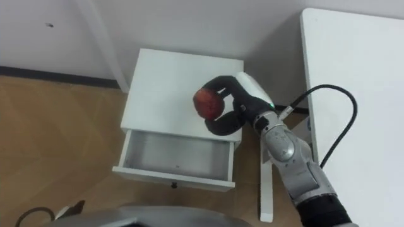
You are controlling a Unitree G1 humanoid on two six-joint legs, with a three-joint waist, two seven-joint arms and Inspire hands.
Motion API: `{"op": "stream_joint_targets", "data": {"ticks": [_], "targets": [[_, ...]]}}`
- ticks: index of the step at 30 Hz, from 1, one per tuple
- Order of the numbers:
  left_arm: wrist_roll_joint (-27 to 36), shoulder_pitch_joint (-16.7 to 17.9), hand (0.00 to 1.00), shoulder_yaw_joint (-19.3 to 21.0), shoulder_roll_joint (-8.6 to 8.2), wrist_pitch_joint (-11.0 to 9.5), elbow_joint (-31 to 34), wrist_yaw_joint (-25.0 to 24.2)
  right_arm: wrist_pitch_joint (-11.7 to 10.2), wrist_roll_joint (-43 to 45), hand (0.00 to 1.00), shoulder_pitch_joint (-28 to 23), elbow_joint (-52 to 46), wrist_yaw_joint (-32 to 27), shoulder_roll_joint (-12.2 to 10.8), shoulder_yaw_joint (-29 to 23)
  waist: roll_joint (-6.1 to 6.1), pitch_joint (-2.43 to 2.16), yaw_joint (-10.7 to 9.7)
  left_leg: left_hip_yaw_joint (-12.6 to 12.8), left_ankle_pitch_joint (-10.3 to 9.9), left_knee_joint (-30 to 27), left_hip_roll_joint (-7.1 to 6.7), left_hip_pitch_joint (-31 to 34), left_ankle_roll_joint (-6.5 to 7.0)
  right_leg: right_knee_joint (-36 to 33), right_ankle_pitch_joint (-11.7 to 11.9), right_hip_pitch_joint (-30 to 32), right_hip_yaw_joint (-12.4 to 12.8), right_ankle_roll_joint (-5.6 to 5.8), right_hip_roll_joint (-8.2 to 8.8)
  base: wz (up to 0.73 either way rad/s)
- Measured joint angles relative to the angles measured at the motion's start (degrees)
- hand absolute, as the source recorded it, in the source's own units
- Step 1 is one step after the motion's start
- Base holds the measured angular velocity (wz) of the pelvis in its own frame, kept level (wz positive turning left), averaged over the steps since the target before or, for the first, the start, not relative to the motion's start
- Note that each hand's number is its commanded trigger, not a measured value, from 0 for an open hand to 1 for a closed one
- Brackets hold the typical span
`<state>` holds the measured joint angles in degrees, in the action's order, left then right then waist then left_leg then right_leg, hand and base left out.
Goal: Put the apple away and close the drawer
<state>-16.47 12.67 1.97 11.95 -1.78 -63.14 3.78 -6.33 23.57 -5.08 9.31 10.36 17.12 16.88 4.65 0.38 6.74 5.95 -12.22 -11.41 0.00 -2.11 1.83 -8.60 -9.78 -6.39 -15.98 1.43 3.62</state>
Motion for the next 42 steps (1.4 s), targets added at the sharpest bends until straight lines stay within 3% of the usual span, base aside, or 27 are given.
{"op": "stream_joint_targets", "data": {"ticks": [9,15,16,17,18,19,24,42], "targets": [[0.01,-0.38,0.0,-0.4,-0.02,0.62,-0.23,-0.52,0.43,2.65,1.0,-0.1,-1.62,3.34,0.02,0.18,-0.39,0.36,0.36,-0.89,0.1,-0.21,-0.36,0.91,0.17,0.01,0.0,0.01,-1.47,0.01,0.27,0.06],[-0.01,-1.12,0.0,-0.39,-0.03,0.96,-0.94,-0.52,1.25,6.1,1.0,-0.16,-1.45,6.28,0.08,2.04,-0.84,0.06,0.7,-1.16,0.2,-0.2,-0.47,1.57,0.34,0.0,-0.01,0.68,-1.55,0.01,0.34,-0.01],[-0.02,-1.28,0.0,-0.4,-0.03,0.96,-0.94,-0.53,1.33,6.43,0.89,-0.39,-1.23,7.28,0.02,2.22,-0.92,0.0,0.85,-1.18,0.2,-0.2,-0.48,1.57,0.33,0.0,0.0,0.68,-1.59,0.01,0.35,0.0],[-0.01,-1.37,0.0,-0.4,-0.03,0.96,-0.92,-0.55,1.41,6.54,0.51,-0.85,-0.88,7.99,0.02,2.23,-0.97,-0.02,1.09,-1.2,0.2,-0.2,-0.49,1.57,0.34,0.0,-0.01,0.67,-1.6,0.01,0.36,0.0],[-0.01,-1.48,0.0,-0.4,-0.03,0.96,-0.92,-0.55,1.47,6.58,0.32,-0.98,-0.59,8.35,0.01,2.25,-0.96,-0.03,1.25,-1.2,0.2,-0.21,-0.5,1.57,0.34,0.0,-0.01,0.67,-1.6,0.01,0.36,0.0],[-0.01,-1.65,0.0,-0.44,-0.06,0.96,-0.89,-0.57,1.57,6.8,0.0,-1.35,-0.06,8.99,-0.01,2.25,-0.96,-0.03,1.39,-1.23,0.2,-0.21,-0.54,1.57,0.34,0.0,-0.01,0.68,-1.54,0.01,0.37,0.0],[-0.01,-1.67,0.0,-0.44,-0.19,0.96,-0.54,-0.57,2.7,8.48,0.0,-2.56,1.21,10.59,-0.12,2.25,-0.83,-0.11,1.46,-1.27,0.2,-0.2,-0.56,1.6,0.34,-0.01,-0.01,0.68,-1.5,0.01,0.42,0.0],[-0.01,-2.21,0.0,-1.66,-0.2,0.92,0.32,-0.63,2.72,10.53,0.0,-2.95,1.34,11.01,-0.85,2.24,-0.9,0.09,1.43,-1.41,0.2,-0.32,-0.67,1.93,0.35,-0.01,-0.01,0.84,-1.5,0.02,0.39,0.0]]}}
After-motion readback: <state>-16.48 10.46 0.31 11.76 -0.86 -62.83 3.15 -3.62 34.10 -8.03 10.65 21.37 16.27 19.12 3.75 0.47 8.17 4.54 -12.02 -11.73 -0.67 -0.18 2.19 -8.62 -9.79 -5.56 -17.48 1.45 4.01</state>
